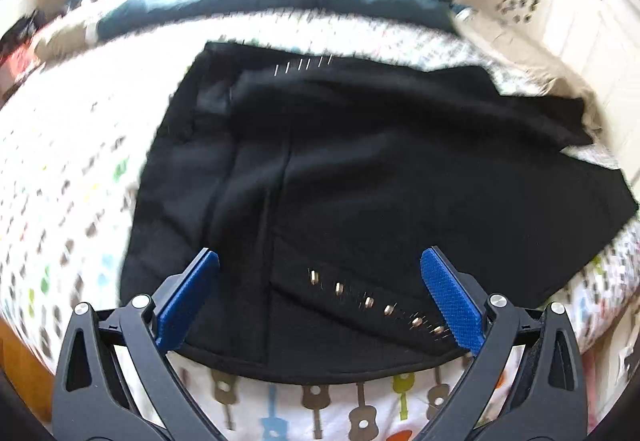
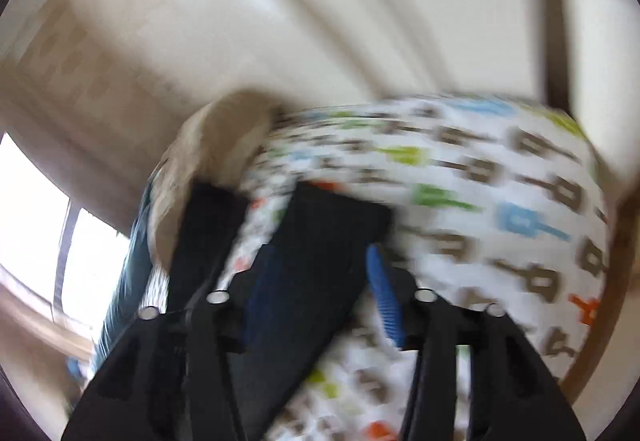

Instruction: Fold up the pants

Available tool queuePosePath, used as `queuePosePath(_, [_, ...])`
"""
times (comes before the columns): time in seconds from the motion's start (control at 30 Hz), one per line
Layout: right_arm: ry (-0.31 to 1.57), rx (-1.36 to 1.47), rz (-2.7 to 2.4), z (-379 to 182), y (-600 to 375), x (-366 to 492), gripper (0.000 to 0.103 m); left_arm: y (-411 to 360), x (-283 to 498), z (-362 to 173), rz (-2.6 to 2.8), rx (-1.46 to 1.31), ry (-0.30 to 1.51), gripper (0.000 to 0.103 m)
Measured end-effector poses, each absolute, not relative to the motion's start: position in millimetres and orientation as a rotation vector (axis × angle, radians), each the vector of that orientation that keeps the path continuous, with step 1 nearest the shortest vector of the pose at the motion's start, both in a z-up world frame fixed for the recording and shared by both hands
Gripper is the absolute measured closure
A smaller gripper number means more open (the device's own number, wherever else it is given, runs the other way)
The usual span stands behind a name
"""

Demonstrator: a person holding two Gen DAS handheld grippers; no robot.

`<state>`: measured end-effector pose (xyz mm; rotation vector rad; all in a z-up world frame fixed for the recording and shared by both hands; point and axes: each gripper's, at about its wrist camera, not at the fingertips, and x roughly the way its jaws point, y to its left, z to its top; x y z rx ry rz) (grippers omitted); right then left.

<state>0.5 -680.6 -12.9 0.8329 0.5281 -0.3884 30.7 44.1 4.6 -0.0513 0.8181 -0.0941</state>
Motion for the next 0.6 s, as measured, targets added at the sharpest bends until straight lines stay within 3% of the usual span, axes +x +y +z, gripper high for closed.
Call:
queuePosePath(0.13, [0.617, 0.640, -0.136, 12, -617, 72, 0.036, 79, 52, 28, -0.160, -0.132, 0.794, 0.002])
queuePosePath(0.43, [0.799, 0.268, 0.245, 16, -452, 221, 0.035, 215, 188, 14, -0.182, -0.319, 0.872, 0.002])
queuePosePath(0.6, [0.912, 0.186, 0.380, -4, -407, 275, 0.035, 233, 248, -11, -0.358, -0.468, 0.925, 0.002])
